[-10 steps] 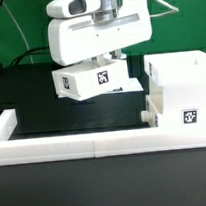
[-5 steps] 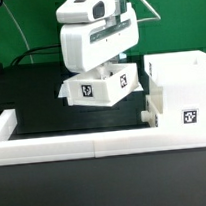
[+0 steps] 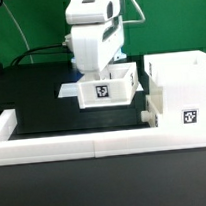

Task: Assemble drawer

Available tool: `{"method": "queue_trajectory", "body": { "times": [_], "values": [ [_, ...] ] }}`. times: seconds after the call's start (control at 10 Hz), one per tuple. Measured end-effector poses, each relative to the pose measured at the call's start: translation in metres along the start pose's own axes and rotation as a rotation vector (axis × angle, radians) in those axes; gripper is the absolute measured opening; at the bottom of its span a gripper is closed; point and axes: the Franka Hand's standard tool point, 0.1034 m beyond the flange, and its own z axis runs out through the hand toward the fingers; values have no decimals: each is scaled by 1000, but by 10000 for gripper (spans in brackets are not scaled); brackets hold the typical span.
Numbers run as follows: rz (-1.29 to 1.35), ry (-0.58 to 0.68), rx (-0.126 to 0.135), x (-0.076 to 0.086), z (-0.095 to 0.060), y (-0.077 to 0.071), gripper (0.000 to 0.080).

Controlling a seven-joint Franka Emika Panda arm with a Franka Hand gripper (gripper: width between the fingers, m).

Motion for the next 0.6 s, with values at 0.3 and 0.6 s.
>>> {"method": "queue_trajectory", "body": {
  "times": [0.3, 0.6],
  "values": [
    [-176, -25, -5, -3, 2, 4, 42],
    [-170, -25, -3, -4, 3, 4, 42]
  ]
}}
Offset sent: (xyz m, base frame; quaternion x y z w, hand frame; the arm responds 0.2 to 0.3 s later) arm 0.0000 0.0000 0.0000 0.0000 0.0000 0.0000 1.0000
